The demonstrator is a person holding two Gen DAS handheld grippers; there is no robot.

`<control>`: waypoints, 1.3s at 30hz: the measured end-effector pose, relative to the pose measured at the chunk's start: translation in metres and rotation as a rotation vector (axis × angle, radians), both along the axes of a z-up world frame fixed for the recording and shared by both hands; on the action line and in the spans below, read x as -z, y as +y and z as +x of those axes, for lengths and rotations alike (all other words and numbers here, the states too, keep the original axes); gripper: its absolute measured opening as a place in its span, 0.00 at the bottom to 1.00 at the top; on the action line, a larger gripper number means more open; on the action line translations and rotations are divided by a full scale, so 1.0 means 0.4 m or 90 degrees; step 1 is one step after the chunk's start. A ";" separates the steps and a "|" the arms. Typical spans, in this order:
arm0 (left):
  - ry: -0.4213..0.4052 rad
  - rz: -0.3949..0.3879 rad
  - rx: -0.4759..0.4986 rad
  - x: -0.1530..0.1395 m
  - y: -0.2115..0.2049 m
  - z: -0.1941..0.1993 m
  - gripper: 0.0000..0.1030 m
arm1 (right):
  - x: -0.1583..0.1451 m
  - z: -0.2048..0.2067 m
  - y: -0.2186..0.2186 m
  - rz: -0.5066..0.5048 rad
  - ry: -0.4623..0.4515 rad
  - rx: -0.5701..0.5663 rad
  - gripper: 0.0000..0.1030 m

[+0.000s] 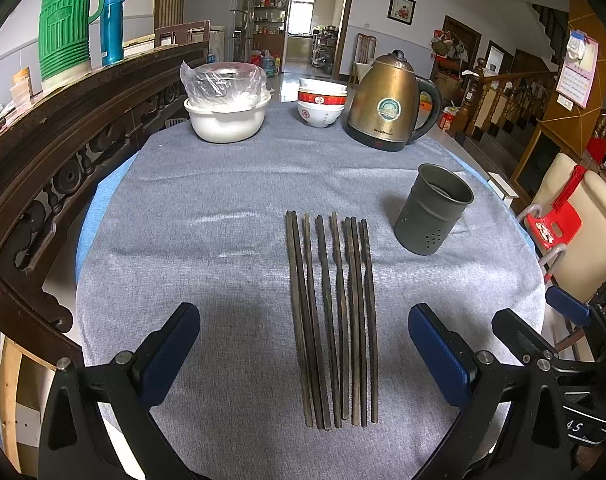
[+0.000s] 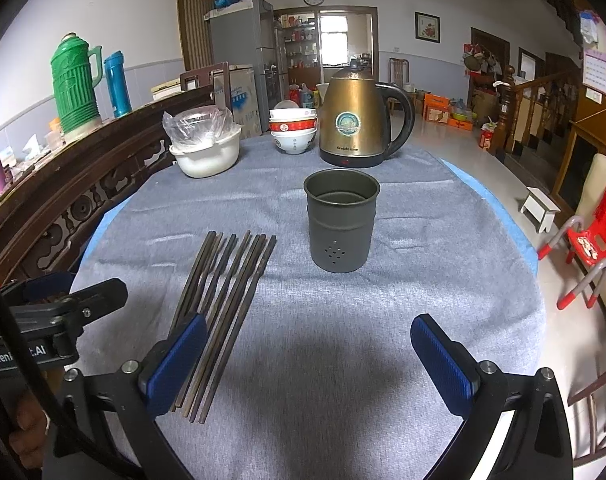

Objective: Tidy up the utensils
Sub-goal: 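Move the left tool toward the chopsticks while the right tool approaches them too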

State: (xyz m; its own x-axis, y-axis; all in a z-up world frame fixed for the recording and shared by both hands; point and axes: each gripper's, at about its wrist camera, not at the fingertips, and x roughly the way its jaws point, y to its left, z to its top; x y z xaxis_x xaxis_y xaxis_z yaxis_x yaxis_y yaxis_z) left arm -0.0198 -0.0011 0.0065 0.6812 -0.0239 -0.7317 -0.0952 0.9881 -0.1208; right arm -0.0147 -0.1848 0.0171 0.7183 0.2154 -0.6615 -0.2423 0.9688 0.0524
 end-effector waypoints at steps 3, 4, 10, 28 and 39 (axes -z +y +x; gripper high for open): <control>-0.001 0.001 0.000 -0.001 0.001 0.000 1.00 | 0.000 0.000 0.000 0.000 0.000 0.000 1.00; -0.001 0.000 0.000 -0.001 0.001 0.000 1.00 | 0.000 0.000 0.000 0.000 0.000 0.000 1.00; 0.003 0.002 -0.011 0.005 0.015 0.002 1.00 | 0.005 0.005 -0.003 0.002 0.013 0.003 1.00; 0.045 -0.004 -0.057 0.051 0.077 0.012 1.00 | 0.036 0.028 -0.010 -0.020 0.053 0.022 1.00; 0.048 -0.009 -0.048 0.057 0.081 0.011 1.00 | 0.089 0.050 -0.008 0.003 0.123 -0.004 1.00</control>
State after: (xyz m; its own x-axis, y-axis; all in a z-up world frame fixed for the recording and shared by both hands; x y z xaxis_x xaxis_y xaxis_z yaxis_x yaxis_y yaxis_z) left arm -0.0152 0.0314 -0.0165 0.6250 0.0146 -0.7805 -0.1784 0.9760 -0.1246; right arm 0.0053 -0.1878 -0.0185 0.5763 0.2232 -0.7862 -0.2338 0.9668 0.1031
